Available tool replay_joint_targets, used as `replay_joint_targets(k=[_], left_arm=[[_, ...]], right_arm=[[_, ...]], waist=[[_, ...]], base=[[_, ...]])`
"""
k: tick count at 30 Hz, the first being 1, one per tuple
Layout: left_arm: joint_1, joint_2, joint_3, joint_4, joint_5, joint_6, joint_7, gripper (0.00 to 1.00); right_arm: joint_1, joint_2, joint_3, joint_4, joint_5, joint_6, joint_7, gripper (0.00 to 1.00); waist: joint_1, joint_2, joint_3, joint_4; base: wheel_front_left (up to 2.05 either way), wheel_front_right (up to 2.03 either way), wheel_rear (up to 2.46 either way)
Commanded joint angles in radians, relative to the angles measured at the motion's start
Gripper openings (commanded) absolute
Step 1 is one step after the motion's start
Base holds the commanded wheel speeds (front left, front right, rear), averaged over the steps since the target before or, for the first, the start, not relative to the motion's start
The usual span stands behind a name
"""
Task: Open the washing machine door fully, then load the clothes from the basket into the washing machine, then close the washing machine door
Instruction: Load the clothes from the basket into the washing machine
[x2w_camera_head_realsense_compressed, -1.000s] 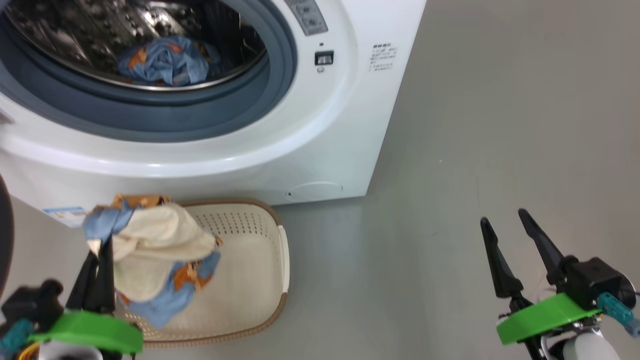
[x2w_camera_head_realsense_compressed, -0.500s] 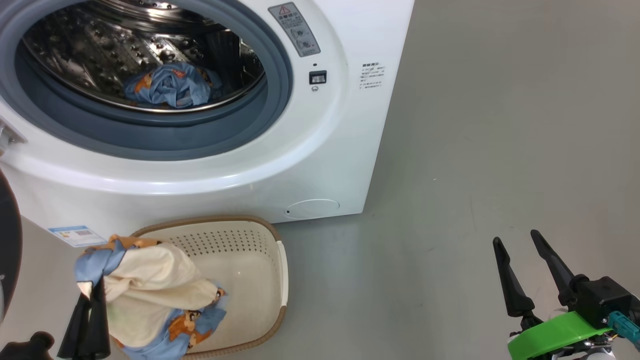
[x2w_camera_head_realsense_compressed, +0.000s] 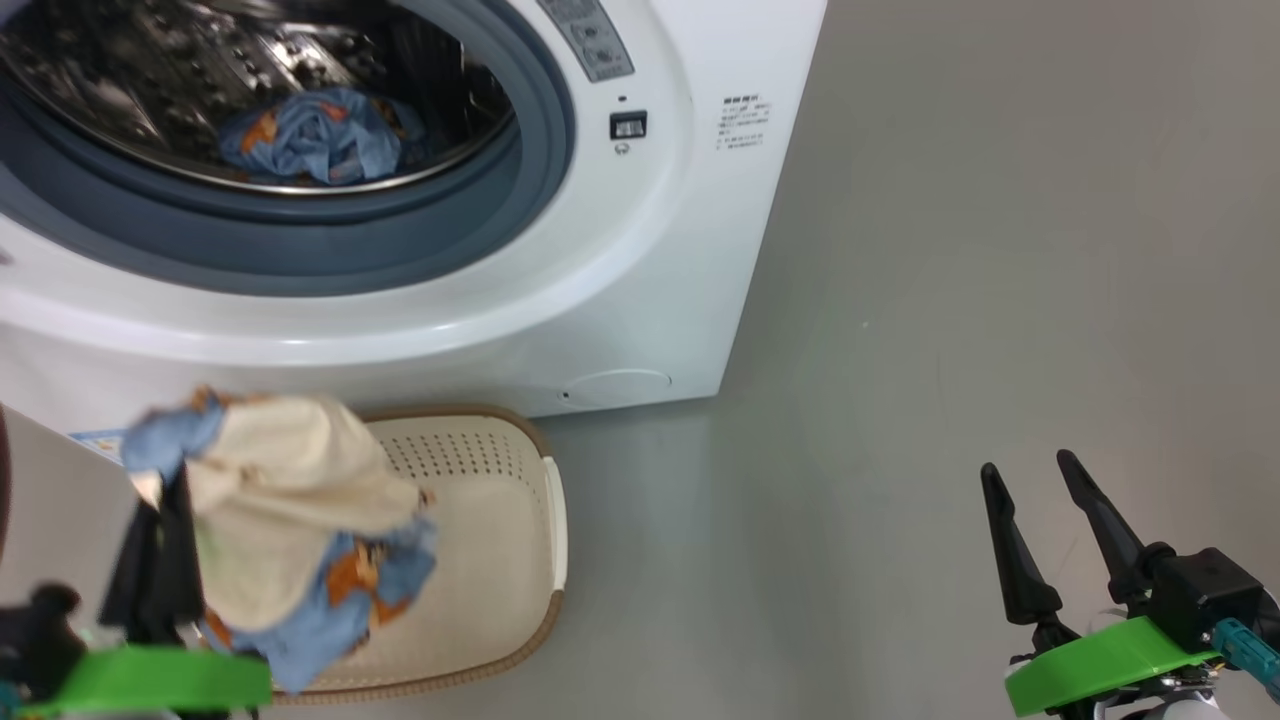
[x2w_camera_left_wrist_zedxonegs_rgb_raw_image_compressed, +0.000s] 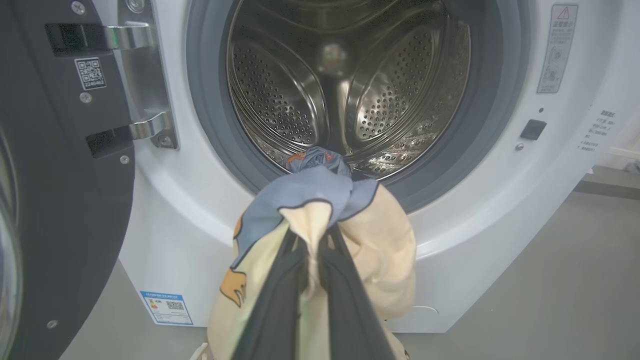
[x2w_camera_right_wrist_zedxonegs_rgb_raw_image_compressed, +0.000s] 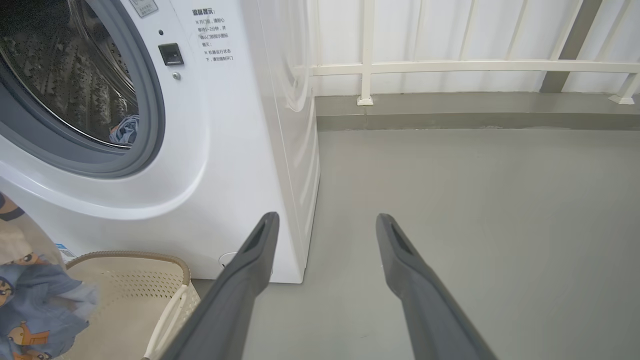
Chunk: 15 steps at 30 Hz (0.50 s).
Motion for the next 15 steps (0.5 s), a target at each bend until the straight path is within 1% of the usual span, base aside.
replay_joint_targets(k=[1, 7, 8, 9, 11, 15], left_arm=[[-0.057, 0.034, 0.032, -0.033, -0.004, -0.002, -0.006, 0.0], [-0.217, 0.091, 0.012, -0.035, 0.008, -0.002, -0.006, 0.0], [-0.252, 0.102, 0.008, -0.033, 0.011, -0.002, -0.006, 0.0], [-0.329, 0.123, 0.005, -0.024, 0.018, -0.002, -0.006, 0.0], [-0.407, 0.145, 0.003, -0.011, 0.029, -0.002, -0.006, 0.0], [-0.556, 0.174, 0.006, 0.071, 0.029, -0.002, -0.006, 0.0]], right_arm=[[-0.022, -0.002, 0.019, -0.027, 0.0, 0.003, -0.005, 1.0], [-0.049, 0.019, 0.024, -0.028, 0.0, 0.003, -0.005, 1.0], [-0.054, 0.022, 0.025, -0.028, 0.0, 0.003, -0.005, 1.0], [-0.065, 0.028, 0.027, -0.029, 0.0, 0.003, -0.005, 1.0], [-0.075, 0.034, 0.031, -0.031, 0.0, 0.003, -0.005, 1.0], [-0.096, 0.046, 0.039, -0.033, 0.002, 0.003, -0.005, 1.0]], waist=[[0.0, 0.0, 0.025, -0.011], [0.0, 0.0, 0.077, -0.03], [0.0, 0.0, 0.086, -0.033], [0.0, 0.0, 0.102, -0.041], [0.0, 0.0, 0.12, -0.051], [0.0, 0.0, 0.157, -0.074]], base=[[0.0, 0.0, 0.0], [0.0, 0.0, 0.0], [0.0, 0.0, 0.0], [0.0, 0.0, 0.0], [0.0, 0.0, 0.0], [0.0, 0.0, 0.0]])
